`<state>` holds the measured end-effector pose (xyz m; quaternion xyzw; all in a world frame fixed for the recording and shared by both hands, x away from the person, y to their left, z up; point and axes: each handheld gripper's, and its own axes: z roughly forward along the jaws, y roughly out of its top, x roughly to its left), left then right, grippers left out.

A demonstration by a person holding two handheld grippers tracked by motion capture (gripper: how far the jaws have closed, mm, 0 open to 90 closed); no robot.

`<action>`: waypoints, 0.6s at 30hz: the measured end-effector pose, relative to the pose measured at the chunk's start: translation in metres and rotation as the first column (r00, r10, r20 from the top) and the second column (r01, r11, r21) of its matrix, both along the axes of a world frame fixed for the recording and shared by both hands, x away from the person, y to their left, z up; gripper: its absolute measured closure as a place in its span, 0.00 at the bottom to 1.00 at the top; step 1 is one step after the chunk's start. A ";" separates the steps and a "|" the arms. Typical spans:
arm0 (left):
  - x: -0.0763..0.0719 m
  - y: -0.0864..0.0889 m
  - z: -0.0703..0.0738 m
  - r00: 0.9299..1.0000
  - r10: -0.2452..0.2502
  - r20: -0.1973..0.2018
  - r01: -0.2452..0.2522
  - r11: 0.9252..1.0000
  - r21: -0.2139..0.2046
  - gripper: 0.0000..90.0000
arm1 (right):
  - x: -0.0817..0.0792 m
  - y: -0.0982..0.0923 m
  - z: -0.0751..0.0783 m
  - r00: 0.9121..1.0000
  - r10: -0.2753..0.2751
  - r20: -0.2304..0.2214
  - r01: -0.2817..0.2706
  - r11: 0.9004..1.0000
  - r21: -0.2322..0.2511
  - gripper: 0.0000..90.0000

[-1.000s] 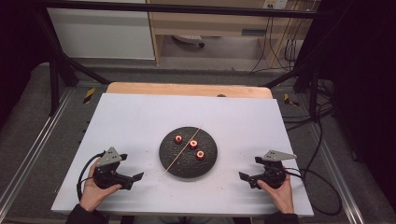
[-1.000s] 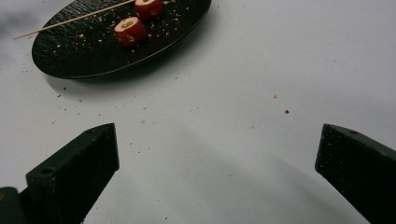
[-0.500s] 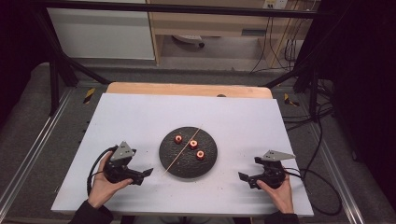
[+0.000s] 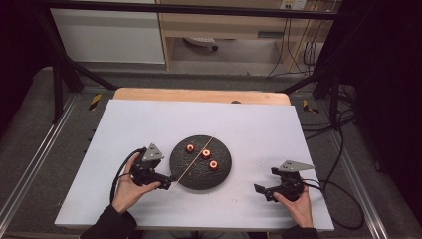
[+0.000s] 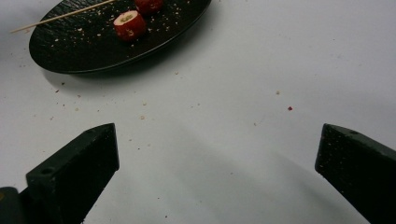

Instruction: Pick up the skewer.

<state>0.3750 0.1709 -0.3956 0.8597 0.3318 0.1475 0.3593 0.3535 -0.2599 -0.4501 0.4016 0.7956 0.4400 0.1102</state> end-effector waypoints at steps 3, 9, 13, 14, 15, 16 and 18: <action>0.004 -0.010 -0.002 1.000 -0.002 -0.016 0.002 1.000 0.015 0.10 | 0.000 0.000 0.000 1.000 0.001 -0.003 -0.001 1.000 -0.002 0.01; 0.011 -0.028 -0.007 0.999 0.005 -0.045 -0.003 0.999 0.052 0.16 | 0.000 0.001 -0.001 1.000 0.001 -0.005 -0.001 1.000 0.001 0.01; 0.014 -0.036 -0.010 0.998 0.010 -0.066 -0.005 0.998 0.068 0.27 | 0.000 0.001 -0.001 1.000 0.002 -0.009 -0.002 1.000 -0.001 0.01; 0.015 -0.037 -0.011 0.997 0.012 -0.073 -0.007 0.997 0.072 0.30 | 0.000 0.001 -0.001 1.000 0.002 -0.010 -0.002 1.000 -0.001 0.01; 0.017 -0.038 -0.011 0.997 0.009 -0.082 -0.003 0.997 0.079 0.33 | 0.000 0.001 -0.001 1.000 0.002 -0.009 -0.002 1.000 -0.001 0.01; 0.018 -0.040 -0.012 0.996 0.016 -0.089 -0.009 0.997 0.078 0.35 | 0.000 0.001 -0.001 1.000 0.002 -0.009 -0.002 1.000 -0.001 0.01; 0.020 -0.042 -0.013 0.995 0.025 -0.101 -0.016 0.996 0.086 0.38 | 0.000 0.001 -0.001 1.000 0.002 -0.010 -0.002 1.000 -0.001 0.01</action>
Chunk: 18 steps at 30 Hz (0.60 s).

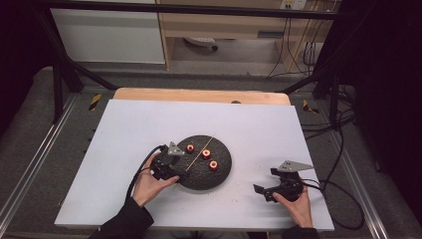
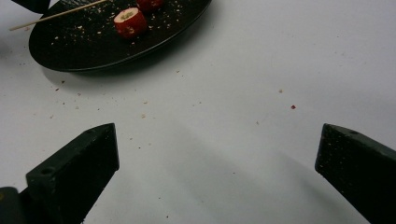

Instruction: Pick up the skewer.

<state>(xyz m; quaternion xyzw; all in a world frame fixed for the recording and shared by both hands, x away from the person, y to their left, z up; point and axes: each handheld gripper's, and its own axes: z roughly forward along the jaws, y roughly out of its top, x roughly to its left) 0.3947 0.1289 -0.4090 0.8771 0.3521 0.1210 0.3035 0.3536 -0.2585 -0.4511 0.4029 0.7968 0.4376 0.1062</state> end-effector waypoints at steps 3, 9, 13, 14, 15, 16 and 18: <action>0.002 -0.003 -0.001 0.999 0.006 -0.031 -0.006 1.000 0.009 0.44 | 0.000 0.000 0.000 1.000 0.001 0.000 -0.001 1.000 0.001 0.01; 0.003 -0.006 -0.003 0.998 0.018 -0.063 -0.016 1.000 0.024 0.55 | 0.000 0.000 0.000 1.000 0.001 0.001 -0.001 1.000 0.002 0.01; 0.003 -0.009 -0.003 0.997 0.020 -0.069 -0.018 0.999 0.031 0.64 | 0.000 0.000 0.000 1.000 0.001 -0.002 -0.001 1.000 0.003 0.01; 0.003 -0.009 -0.003 0.997 0.021 -0.073 -0.018 0.999 0.030 0.64 | 0.000 0.000 0.000 1.000 0.001 -0.002 -0.001 1.000 0.003 0.01; 0.003 -0.009 -0.003 0.997 0.022 -0.073 -0.020 0.999 0.028 0.66 | 0.000 0.000 0.000 1.000 0.002 -0.003 -0.002 1.000 0.003 0.01; 0.002 -0.010 -0.003 0.997 0.023 -0.075 -0.021 0.999 0.027 0.70 | 0.000 0.000 0.000 1.000 0.002 -0.002 -0.002 1.000 0.003 0.01; 0.002 -0.012 -0.003 0.996 0.026 -0.081 -0.024 0.999 0.031 0.71 | 0.000 0.000 0.000 1.000 0.002 -0.002 -0.002 1.000 0.003 0.01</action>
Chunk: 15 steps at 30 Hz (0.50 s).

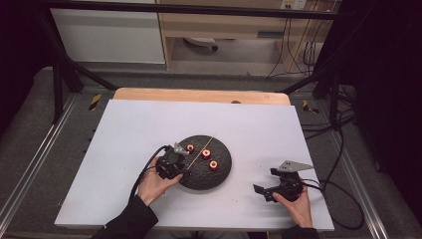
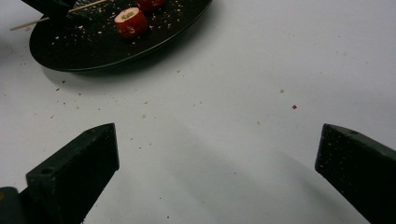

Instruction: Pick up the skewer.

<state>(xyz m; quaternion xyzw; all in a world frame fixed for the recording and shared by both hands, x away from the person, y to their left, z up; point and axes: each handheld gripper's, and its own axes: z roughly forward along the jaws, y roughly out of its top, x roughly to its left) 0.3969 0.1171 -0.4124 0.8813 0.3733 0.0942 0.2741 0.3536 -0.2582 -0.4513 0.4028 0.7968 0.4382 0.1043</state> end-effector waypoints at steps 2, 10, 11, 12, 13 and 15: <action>0.000 -0.002 0.000 1.000 0.002 -0.008 -0.002 1.000 0.012 0.77 | 0.000 0.000 0.000 1.000 0.000 0.002 0.000 1.000 -0.001 0.01; 0.000 -0.008 0.000 1.000 0.016 -0.021 -0.015 0.999 0.045 0.85 | 0.000 0.000 0.000 1.000 0.001 -0.001 -0.001 1.000 0.000 0.01; 0.000 -0.008 0.000 1.000 0.019 -0.021 -0.018 0.999 0.052 0.86 | 0.000 0.000 0.000 1.000 0.001 0.001 -0.001 1.000 0.000 0.01; 0.000 -0.009 0.000 1.000 0.022 -0.021 -0.021 0.998 0.054 0.86 | 0.000 0.000 0.000 1.000 0.001 0.001 -0.001 1.000 0.000 0.01; 0.000 -0.009 -0.001 0.999 0.026 -0.025 -0.024 0.998 0.058 0.87 | 0.000 0.000 0.000 1.000 0.001 0.001 -0.001 1.000 0.000 0.01; 0.001 -0.010 -0.001 0.999 0.031 -0.028 -0.029 0.998 0.060 0.89 | 0.000 0.000 0.000 1.000 0.002 -0.001 -0.002 1.000 0.000 0.01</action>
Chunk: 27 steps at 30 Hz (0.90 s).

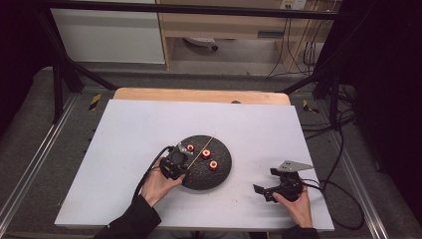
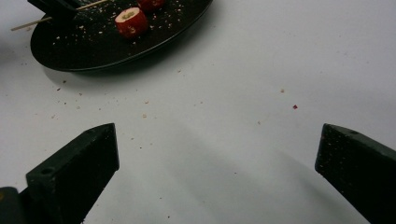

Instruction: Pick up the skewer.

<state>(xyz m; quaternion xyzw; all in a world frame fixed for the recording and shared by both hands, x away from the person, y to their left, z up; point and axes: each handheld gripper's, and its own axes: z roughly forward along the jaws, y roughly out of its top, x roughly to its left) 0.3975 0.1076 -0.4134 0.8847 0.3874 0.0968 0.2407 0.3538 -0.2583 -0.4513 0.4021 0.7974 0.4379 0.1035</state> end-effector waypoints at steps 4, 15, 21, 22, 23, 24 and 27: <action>0.000 -0.001 -0.001 1.000 0.009 -0.003 -0.009 1.000 0.004 0.92 | 0.000 0.000 0.000 1.000 0.000 -0.002 0.000 1.000 0.001 0.01; 0.001 -0.004 -0.002 1.000 0.027 0.000 -0.027 0.999 0.027 0.97 | 0.000 0.000 0.000 1.000 0.000 -0.002 0.000 1.000 0.001 0.01; 0.000 -0.003 -0.001 1.000 0.028 -0.004 -0.027 0.999 0.023 0.98 | 0.000 0.000 0.000 1.000 0.000 -0.003 0.000 1.000 0.000 0.01; 0.000 -0.003 -0.001 1.000 0.027 -0.003 -0.027 0.999 0.017 0.98 | 0.000 0.000 0.000 1.000 0.001 -0.004 -0.001 1.000 0.000 0.01; 0.000 -0.002 -0.001 1.000 0.027 -0.003 -0.027 1.000 0.013 0.98 | 0.000 0.000 0.000 1.000 0.001 -0.004 -0.001 1.000 0.000 0.01; 0.000 -0.002 -0.001 1.000 0.029 0.001 -0.029 1.000 0.008 0.98 | 0.000 0.000 0.000 1.000 0.000 -0.003 0.001 1.000 0.003 0.01; -0.001 0.001 0.000 1.000 0.027 0.005 -0.027 1.000 0.000 0.98 | 0.000 0.000 0.000 1.000 0.001 -0.005 -0.001 1.000 0.005 0.01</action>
